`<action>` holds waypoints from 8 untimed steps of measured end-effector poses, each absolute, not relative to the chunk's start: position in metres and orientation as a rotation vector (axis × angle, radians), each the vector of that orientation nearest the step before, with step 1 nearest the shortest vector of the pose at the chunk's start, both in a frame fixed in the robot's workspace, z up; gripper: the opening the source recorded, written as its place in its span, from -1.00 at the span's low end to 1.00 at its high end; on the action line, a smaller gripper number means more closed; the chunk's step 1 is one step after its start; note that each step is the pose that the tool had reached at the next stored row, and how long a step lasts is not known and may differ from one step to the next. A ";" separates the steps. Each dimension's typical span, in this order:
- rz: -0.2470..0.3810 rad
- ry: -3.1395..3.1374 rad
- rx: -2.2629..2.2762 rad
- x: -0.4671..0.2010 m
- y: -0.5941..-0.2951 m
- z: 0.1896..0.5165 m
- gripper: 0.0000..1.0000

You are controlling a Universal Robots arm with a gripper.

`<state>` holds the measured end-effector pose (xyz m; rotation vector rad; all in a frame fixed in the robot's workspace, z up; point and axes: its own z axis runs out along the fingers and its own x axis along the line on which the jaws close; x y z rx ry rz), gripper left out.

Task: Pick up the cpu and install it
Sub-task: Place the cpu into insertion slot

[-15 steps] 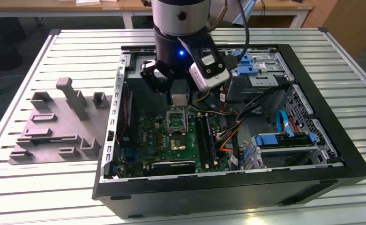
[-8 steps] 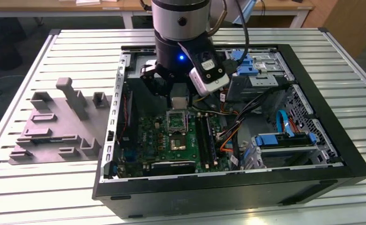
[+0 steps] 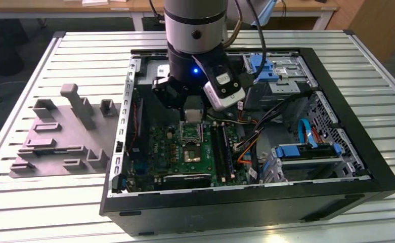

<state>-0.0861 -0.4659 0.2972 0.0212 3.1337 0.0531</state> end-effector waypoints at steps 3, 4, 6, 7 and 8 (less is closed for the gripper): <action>0.053 3.134 0.021 -0.086 -0.466 0.293 -0.06; 0.053 3.134 0.021 -0.086 -0.466 0.292 -0.06; 0.053 3.135 0.021 -0.086 -0.466 0.290 -0.06; 0.053 3.135 0.021 -0.086 -0.466 0.288 -0.06; 0.053 3.135 0.021 -0.086 -0.466 0.288 -0.06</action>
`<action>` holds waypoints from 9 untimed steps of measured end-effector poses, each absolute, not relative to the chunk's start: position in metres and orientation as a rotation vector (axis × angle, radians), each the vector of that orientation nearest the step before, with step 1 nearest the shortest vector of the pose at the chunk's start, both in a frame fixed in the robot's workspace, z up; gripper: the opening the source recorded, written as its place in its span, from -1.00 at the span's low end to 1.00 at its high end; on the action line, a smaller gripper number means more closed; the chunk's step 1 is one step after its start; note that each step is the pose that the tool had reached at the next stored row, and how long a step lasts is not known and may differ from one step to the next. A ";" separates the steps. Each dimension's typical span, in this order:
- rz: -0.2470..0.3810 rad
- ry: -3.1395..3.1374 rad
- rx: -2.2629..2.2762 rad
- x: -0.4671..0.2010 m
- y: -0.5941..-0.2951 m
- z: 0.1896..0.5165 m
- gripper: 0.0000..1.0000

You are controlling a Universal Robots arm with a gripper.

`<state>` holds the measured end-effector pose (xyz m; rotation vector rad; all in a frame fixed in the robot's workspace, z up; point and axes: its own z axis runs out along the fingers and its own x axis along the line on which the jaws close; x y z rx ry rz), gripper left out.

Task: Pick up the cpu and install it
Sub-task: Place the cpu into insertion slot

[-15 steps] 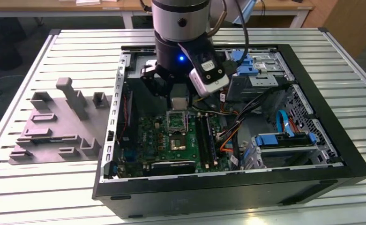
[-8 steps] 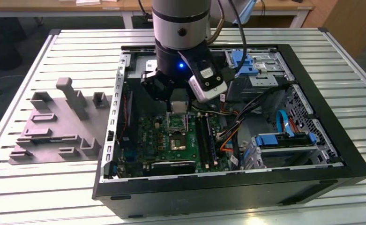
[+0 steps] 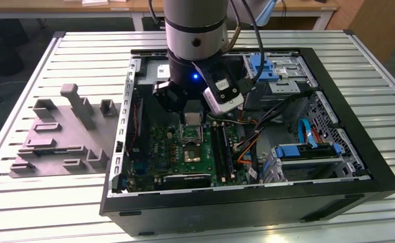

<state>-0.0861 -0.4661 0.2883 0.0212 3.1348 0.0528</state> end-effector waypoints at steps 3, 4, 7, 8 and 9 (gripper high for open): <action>0.053 3.135 0.021 -0.086 -0.466 0.288 -0.06; 0.053 3.135 0.021 -0.086 -0.466 0.288 -0.06; 0.053 3.135 0.021 -0.086 -0.466 0.287 -0.06; 0.053 3.135 0.021 -0.086 -0.466 0.287 -0.06; 0.053 3.135 0.021 -0.086 -0.467 0.287 -0.06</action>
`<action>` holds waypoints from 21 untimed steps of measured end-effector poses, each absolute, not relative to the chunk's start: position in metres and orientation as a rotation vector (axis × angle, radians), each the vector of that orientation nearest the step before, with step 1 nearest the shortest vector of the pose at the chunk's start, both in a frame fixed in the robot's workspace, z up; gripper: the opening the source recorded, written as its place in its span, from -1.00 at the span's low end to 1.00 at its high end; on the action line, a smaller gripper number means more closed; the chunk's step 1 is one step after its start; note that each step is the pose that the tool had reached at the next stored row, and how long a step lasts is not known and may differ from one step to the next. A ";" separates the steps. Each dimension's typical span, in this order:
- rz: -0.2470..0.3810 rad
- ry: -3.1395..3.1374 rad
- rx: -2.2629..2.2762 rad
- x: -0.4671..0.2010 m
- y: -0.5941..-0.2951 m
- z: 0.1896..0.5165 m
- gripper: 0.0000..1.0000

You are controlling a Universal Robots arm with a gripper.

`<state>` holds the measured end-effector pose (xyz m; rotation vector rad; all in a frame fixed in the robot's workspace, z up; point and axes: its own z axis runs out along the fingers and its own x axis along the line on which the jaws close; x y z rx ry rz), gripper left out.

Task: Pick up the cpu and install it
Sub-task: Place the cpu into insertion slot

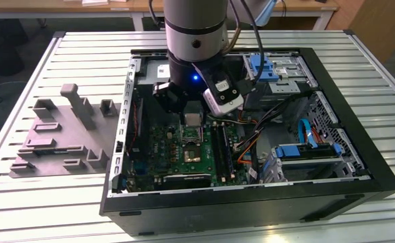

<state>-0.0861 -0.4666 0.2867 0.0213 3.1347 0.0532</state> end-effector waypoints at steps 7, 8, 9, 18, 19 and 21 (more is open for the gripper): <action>0.053 3.135 0.021 -0.086 -0.468 0.281 -0.06; 0.053 3.135 0.021 -0.086 -0.468 0.280 -0.06; 0.053 3.135 0.021 -0.086 -0.468 0.279 -0.06; 0.053 3.135 0.021 -0.086 -0.468 0.278 -0.06; 0.053 3.135 0.021 -0.086 -0.468 0.278 -0.06; 0.053 3.135 0.021 -0.086 -0.468 0.278 -0.06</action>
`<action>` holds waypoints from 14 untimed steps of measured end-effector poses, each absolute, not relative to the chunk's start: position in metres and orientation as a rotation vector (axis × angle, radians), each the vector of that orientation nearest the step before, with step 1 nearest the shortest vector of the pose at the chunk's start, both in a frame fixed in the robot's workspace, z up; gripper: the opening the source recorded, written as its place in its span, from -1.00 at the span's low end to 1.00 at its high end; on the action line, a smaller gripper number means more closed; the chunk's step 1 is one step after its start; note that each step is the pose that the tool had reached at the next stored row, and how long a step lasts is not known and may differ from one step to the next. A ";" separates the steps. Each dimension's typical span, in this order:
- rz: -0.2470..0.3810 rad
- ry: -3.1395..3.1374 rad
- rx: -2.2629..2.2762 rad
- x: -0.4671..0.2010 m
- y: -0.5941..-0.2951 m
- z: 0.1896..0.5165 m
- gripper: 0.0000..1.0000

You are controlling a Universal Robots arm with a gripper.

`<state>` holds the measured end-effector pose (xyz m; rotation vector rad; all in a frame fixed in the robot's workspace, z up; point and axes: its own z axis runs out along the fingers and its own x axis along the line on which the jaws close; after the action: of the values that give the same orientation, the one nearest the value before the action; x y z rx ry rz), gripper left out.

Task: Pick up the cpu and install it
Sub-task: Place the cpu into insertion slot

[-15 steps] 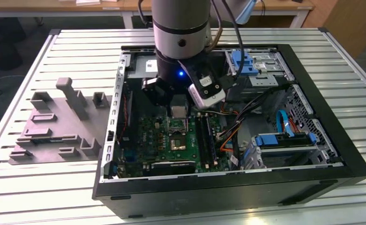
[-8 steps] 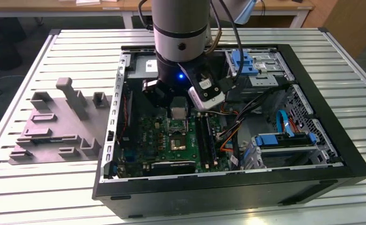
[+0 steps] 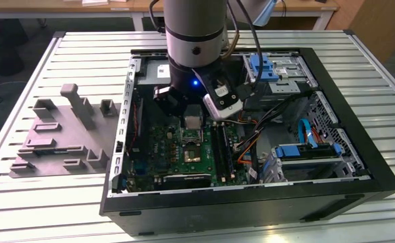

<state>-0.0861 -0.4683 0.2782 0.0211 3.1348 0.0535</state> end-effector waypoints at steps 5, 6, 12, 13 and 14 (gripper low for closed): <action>0.054 3.135 0.021 -0.086 -0.470 0.277 -0.06; 0.053 3.135 0.021 -0.086 -0.470 0.276 -0.06; 0.053 3.137 0.021 -0.086 -0.473 0.268 -0.06; 0.053 3.137 0.019 -0.086 -0.474 0.266 -0.06; 0.053 3.138 0.016 -0.086 -0.476 0.265 -0.06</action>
<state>-0.0861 -0.4760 0.2651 0.0163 3.1377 0.0530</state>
